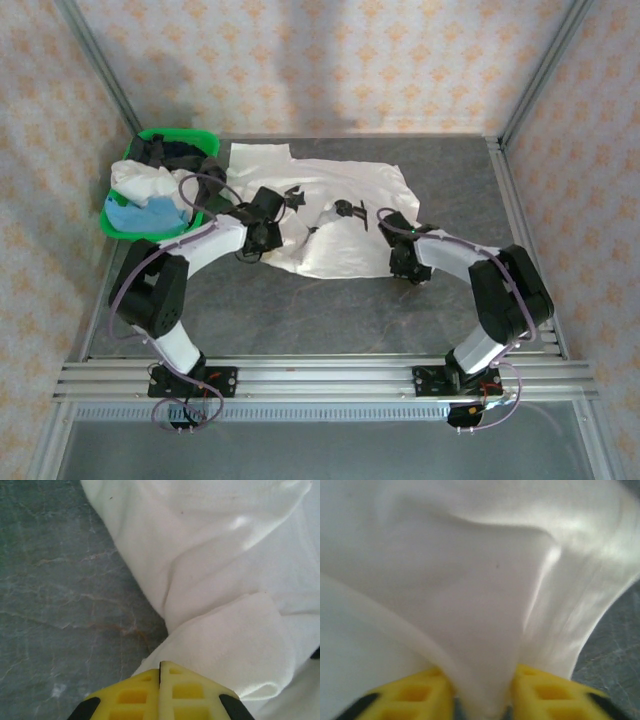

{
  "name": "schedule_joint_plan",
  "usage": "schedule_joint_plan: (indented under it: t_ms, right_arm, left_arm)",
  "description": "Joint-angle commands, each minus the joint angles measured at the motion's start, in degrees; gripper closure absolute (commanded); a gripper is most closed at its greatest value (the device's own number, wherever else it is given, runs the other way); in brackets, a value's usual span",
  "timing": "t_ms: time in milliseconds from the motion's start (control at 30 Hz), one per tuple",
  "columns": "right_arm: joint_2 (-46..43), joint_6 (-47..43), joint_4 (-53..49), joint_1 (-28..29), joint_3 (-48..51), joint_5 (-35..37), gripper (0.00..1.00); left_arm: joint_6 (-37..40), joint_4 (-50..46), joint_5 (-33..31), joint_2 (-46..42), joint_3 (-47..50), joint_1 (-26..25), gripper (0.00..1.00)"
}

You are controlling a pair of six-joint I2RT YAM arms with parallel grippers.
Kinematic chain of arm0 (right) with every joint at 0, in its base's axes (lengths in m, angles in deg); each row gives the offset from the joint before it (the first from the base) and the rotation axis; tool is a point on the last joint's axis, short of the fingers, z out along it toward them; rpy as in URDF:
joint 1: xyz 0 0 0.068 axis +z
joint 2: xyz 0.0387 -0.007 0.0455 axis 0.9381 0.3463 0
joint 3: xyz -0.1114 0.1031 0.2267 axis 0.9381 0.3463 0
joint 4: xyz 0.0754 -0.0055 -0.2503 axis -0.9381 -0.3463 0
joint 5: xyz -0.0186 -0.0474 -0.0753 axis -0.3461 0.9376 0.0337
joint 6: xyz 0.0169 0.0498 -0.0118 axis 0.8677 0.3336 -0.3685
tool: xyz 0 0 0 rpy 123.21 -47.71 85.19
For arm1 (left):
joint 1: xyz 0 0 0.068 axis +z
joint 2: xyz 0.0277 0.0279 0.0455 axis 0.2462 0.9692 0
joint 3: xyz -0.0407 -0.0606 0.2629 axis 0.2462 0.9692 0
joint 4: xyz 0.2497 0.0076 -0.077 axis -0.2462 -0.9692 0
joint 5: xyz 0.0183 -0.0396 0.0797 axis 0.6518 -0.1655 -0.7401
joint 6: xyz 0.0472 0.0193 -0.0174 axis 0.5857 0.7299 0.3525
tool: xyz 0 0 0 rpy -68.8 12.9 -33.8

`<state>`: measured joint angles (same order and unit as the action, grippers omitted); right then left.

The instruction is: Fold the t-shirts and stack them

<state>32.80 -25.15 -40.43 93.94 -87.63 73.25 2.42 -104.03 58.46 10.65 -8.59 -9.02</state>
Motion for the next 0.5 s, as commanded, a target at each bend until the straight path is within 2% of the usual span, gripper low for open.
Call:
schedule_joint_plan:
  t_ms: [0,67,200,300,467]
  right_arm:
    - [-2.8,1.2,-1.3,-3.6,1.0,0.9,0.84]
    - [-4.2,0.3,-2.7,-5.3,0.4,1.7,0.90]
    - [-8.0,-1.7,-5.5,-7.6,-0.5,3.9,0.92]
    - [-9.6,-2.7,-6.2,-8.8,-0.4,4.4,0.92]
    - [-10.1,-3.6,-7.5,-9.3,-0.5,7.4,0.92]
  left_arm:
    - [-1.6,-6.2,-2.1,-6.0,1.0,-0.1,1.00]
    - [-1.9,-7.4,-2.1,-9.2,1.5,-0.2,0.97]
    - [-2.9,-8.2,-5.3,-13.4,3.1,0.2,0.52]
    - [-2.0,-7.9,-4.9,-9.8,1.5,0.8,0.47]
    - [-1.0,-7.2,-3.1,2.1,-4.9,0.7,0.46]
